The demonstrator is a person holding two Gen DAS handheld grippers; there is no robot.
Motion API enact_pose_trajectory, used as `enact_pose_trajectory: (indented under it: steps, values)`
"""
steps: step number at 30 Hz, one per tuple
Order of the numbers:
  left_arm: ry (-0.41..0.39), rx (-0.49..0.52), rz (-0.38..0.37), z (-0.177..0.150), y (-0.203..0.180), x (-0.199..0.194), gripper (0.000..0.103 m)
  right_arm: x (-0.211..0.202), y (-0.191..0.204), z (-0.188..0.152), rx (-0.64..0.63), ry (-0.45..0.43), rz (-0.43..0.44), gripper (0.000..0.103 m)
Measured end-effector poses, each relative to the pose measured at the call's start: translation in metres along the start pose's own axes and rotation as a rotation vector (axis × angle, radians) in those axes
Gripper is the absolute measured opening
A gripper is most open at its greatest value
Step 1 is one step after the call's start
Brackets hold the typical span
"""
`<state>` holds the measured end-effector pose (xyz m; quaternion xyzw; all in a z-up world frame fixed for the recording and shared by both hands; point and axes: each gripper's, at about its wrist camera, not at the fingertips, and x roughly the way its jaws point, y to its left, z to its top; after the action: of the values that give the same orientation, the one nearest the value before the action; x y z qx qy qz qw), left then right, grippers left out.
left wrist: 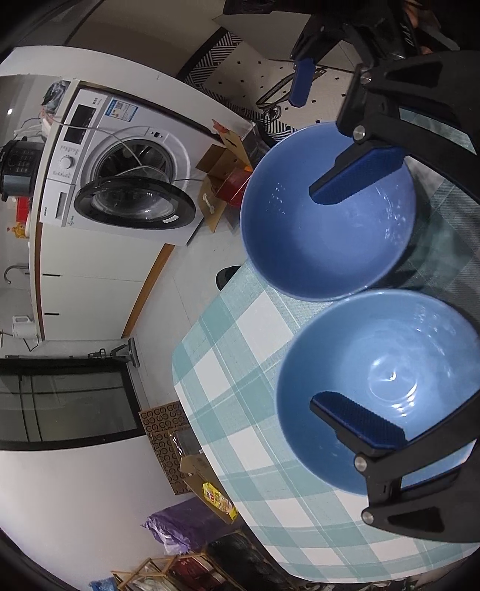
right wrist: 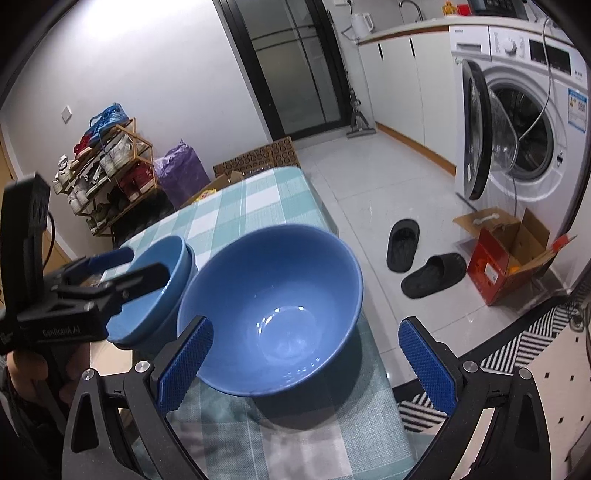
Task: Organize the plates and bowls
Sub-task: 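Move both grippers to the rim of the remaining large blue bowl, then close both grippers on the rim of the large blue bowl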
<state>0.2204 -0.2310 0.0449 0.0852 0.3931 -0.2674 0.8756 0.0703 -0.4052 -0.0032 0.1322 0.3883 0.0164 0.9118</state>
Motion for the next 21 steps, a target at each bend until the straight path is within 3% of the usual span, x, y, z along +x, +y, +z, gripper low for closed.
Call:
enact_pose_trajectory:
  steps: [4,11,21]
  values:
    - [0.014,0.046,0.007,0.007,-0.01,0.01,0.101,0.009,-0.002,-0.002,0.007,0.021,0.015,0.102]
    - [0.031,0.118,0.002,0.016,-0.024,0.025,0.086,0.021,-0.008,-0.004,0.032,0.061,0.047,0.102]
    - [0.076,0.158,0.003,0.026,-0.034,0.047,0.08,0.025,-0.018,-0.005,0.052,0.066,0.063,0.099]
